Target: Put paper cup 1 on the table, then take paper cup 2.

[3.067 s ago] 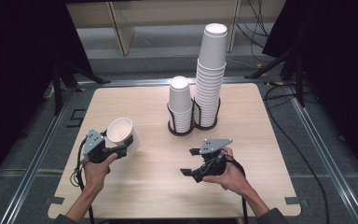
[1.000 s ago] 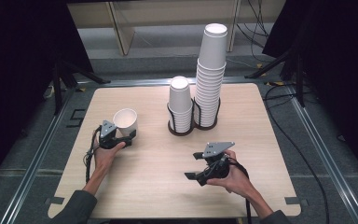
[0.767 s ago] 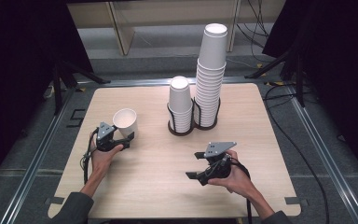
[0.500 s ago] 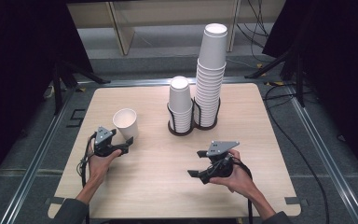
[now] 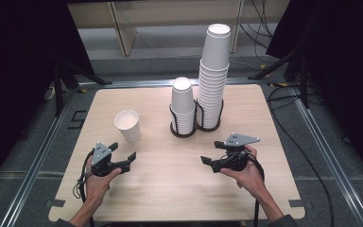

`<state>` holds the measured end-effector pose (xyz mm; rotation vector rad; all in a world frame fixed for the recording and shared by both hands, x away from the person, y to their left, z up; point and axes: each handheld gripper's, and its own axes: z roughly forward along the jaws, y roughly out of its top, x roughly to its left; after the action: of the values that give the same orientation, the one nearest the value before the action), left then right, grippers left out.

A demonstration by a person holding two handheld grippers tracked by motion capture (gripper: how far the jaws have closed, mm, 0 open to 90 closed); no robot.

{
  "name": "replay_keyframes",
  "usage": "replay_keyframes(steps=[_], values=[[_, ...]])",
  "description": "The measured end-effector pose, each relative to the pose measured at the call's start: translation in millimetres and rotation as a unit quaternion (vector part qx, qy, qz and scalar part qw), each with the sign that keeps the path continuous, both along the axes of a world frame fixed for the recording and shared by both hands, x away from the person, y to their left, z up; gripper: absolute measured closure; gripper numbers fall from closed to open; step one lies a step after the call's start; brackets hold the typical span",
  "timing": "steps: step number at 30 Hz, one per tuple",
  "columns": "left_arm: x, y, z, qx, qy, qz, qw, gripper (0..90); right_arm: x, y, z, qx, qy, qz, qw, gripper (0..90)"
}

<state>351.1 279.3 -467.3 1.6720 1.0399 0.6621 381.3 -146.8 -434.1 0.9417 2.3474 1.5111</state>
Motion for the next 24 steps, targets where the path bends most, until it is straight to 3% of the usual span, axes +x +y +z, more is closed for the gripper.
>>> replay_keyframes(steps=[3,7,8,11,15,17,19,21,24], values=[[-10.1,-3.2,4.4,-0.003,0.0,-0.007,1.0,14.2,3.2,-6.3,1.4,0.021,0.006,-0.025,0.9994,17.2],[-20.0,-5.9,5.7,-0.009,0.004,-0.014,0.9999,14.2,7.4,-14.3,6.1,0.013,0.0,-0.054,0.9985,16.5],[-22.4,-6.3,5.6,-0.009,0.008,-0.015,0.9998,14.3,9.5,-16.7,9.7,0.024,0.004,-0.066,0.9976,16.1],[-28.2,-6.9,6.4,-0.01,0.015,-0.019,0.9997,14.2,14.1,-22.3,14.3,0.013,-0.009,-0.081,0.9966,16.0],[-36.2,-7.8,8.8,-0.013,0.017,-0.023,0.9995,14.3,19.6,-28.7,24.6,0.024,-0.016,-0.091,0.9954,15.8],[-39.5,-8.5,9.5,-0.012,0.015,-0.025,0.9995,14.3,21.4,-31.1,32.7,0.028,-0.015,-0.099,0.9945,15.7],[-42.6,-9.0,10.1,-0.014,0.017,-0.029,0.9993,14.3,25.2,-35.4,42.7,0.027,-0.033,-0.101,0.994,15.6],[-44.0,-9.2,10.5,-0.019,0.016,-0.034,0.9991,14.3,27.9,-37.5,54.5,0.04,-0.035,-0.1,0.9936,15.6],[-46.8,-8.4,10.7,-0.013,0.023,-0.034,0.9991,14.3,34.8,-41.7,72.5,0.054,-0.056,-0.107,0.9912,15.6]])
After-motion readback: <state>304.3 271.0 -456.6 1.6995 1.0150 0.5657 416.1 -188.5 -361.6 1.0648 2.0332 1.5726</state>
